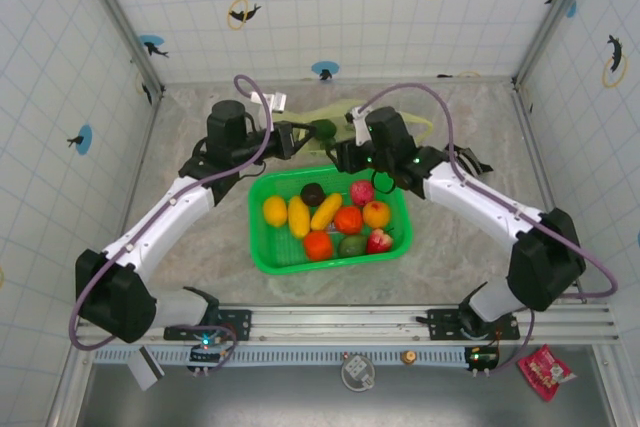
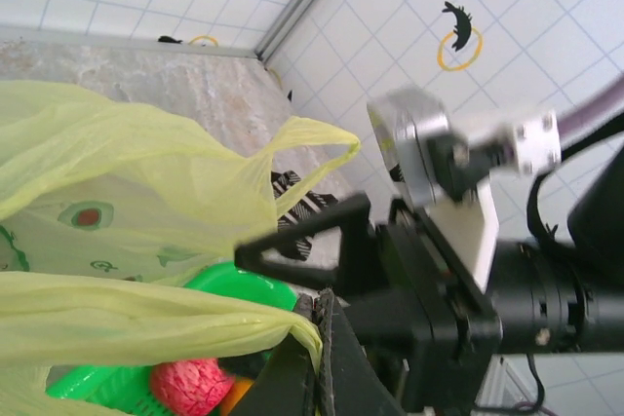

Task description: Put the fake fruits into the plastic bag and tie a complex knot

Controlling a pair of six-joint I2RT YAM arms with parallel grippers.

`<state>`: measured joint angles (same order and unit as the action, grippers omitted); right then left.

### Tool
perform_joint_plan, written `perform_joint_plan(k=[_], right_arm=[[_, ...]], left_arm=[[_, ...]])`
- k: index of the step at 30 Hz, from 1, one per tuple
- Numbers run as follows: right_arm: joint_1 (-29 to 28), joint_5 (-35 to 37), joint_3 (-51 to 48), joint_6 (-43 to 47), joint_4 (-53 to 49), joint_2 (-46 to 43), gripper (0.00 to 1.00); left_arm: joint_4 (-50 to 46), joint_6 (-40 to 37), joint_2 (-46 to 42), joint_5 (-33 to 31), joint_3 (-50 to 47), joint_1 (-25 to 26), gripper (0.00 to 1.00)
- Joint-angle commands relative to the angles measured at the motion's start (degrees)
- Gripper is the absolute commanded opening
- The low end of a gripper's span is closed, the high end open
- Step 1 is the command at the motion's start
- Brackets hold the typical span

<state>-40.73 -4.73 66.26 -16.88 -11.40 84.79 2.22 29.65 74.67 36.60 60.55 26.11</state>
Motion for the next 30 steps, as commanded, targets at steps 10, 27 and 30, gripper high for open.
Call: perform_joint_plan(k=[10,27,30], right_arm=[[-9.73,11.73,-9.06,-15.47,-15.33,-2.47,0.73],[-15.61,23.48,-0.08,-29.24,-24.76,12.82,0.79],[-14.91,22.20,-0.41,-28.38,-22.79,14.88,0.79]], left_arm=[[1.10,0.81,-0.63,-2.48,-0.26,0.35,0.00],[1.12,0.85,-2.52,-4.07,-2.63,0.61,0.00],[1.12,0.85,-2.56,-4.08,-2.81,0.61,0.00]])
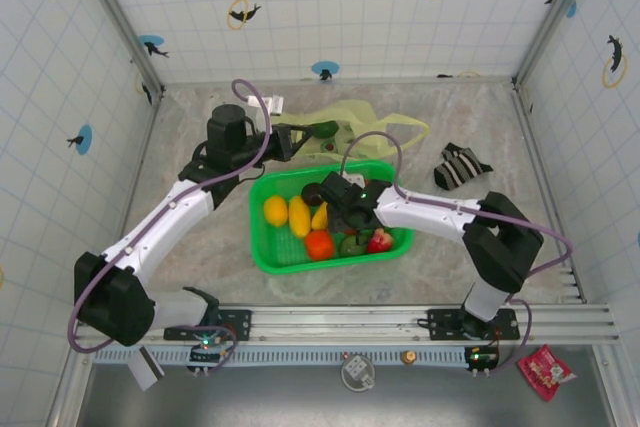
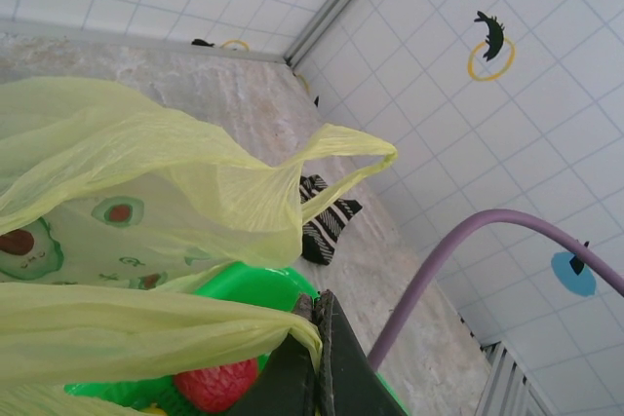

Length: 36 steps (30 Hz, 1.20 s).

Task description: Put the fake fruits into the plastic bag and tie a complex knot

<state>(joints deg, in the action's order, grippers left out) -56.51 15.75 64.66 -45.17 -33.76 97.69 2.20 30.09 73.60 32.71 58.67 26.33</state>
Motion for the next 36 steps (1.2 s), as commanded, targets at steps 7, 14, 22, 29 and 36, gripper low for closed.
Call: perform_joint_plan(k=[7,14,22,29,36], right_arm=[[1.76,2.88,1.52,2.57,3.80,4.78,0.79],[1.75,2.80,-2.13,5.44,7.79,1.01,0.64],[2.52,-0.28,-13.50,10.59,14.54,-13.66,0.62],[5.61,-13.29,-20.82,17.69,28.57,-26.89,0.56],[16.66,-22.04,-15.91,15.94,35.43,-22.23,0.52]], left_arm=[[0.89,0.06,-1.62,-0.28,-1.04,0.39,0.00],[-0.26,-1.08,-2.40,-1.16,-0.93,0.39,0.00],[-0.88,-1.96,-2.41,-0.77,-0.45,0.39,0.00],[-1.09,-2.52,-3.19,-0.45,-1.02,0.39,0.00],[-1.89,-4.28,-4.17,-0.14,-1.63,0.39,0.00]])
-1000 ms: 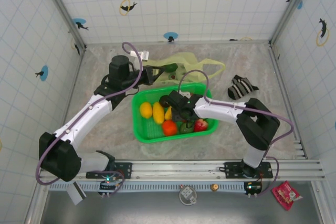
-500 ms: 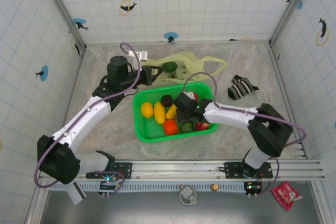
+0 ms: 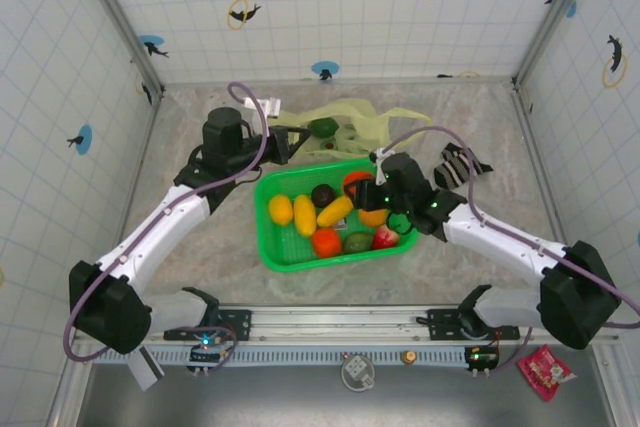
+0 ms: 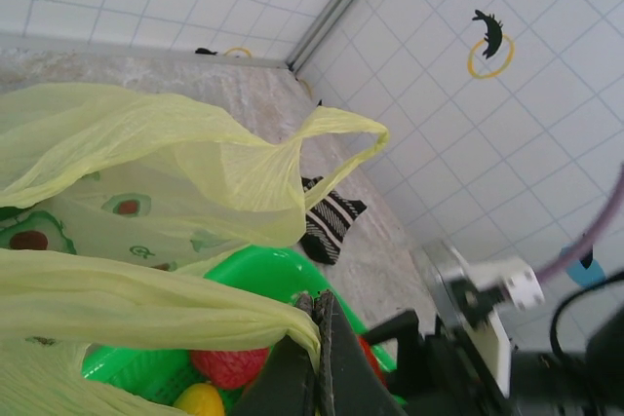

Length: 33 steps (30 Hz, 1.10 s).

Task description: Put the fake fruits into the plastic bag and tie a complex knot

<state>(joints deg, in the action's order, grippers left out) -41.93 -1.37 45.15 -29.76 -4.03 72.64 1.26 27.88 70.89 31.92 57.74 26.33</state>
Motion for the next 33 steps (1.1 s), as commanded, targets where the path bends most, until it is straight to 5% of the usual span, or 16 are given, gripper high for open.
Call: perform_joint_plan(k=[1,19,22,24,26,33], right_arm=[[2.69,-5.32,5.53,0.90,6.03,4.51,0.52],[4.97,-0.16,35.18,-2.42,7.89,34.82,0.54],[4.43,-0.69,37.66,-3.03,11.37,38.46,0.73],[4.04,-2.75,38.26,-2.87,13.13,39.59,0.89],[3.71,-3.04,37.05,-1.91,13.85,38.74,0.93],[4.43,-4.68,29.84,0.84,14.20,31.47,0.87]], left_arm=[[-1.14,-2.25,-1.39,0.72,-0.69,0.39,0.00],[-1.24,-1.55,1.00,2.76,0.98,0.30,0.00],[-0.77,-0.49,2.69,4.01,2.18,0.13,0.00],[-0.40,0.02,3.11,4.20,2.32,-0.11,0.00],[-0.12,0.52,3.20,4.29,2.21,-0.54,0.00],[0.59,1.38,3.18,4.64,1.77,-1.20,0.00]])
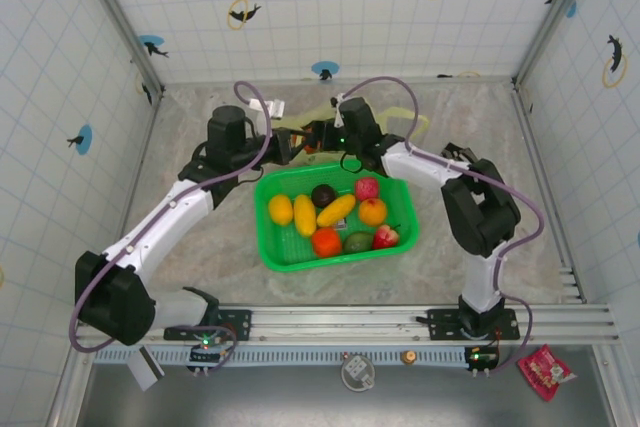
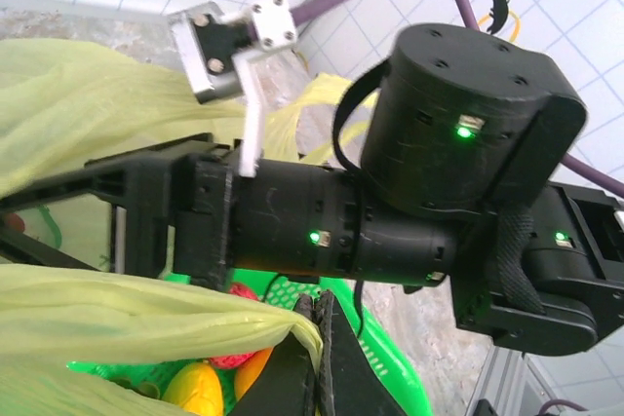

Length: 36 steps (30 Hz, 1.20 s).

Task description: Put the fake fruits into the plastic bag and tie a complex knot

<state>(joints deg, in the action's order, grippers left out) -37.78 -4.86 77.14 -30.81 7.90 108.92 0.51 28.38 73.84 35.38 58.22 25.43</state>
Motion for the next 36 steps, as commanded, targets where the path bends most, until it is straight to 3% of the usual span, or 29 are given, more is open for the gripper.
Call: perform_joint_plan(k=[1,6,10,15,24,36], right_arm=[[0.17,-1.24,-2.83,2.59,1.80,-5.91,0.84],[-0.36,-1.22,-7.65,5.10,-1.79,-13.04,0.68],[-1.79,-1.66,-12.01,8.85,-5.79,-19.46,0.63],[-5.26,3.40,-16.13,10.59,-14.82,-25.55,0.63],[-10.50,19.58,-23.20,5.74,-32.54,-33.15,0.76],[-7.41,15.37,-25.46,4.20,-36.12,-27.65,0.84]], left_arm=[[1.33,0.83,0.25,1.19,1.27,-0.32,0.00],[0.24,0.05,-0.74,-0.14,0.80,-0.38,0.00],[-0.41,-0.39,-1.33,-0.80,0.30,-0.44,0.00],[-0.68,-0.44,-1.25,-0.99,0.60,-0.46,0.00],[-0.95,-0.92,-1.42,-0.57,0.68,-0.38,0.00],[-0.87,-1.00,-2.43,-0.22,-0.28,-0.35,0.00]])
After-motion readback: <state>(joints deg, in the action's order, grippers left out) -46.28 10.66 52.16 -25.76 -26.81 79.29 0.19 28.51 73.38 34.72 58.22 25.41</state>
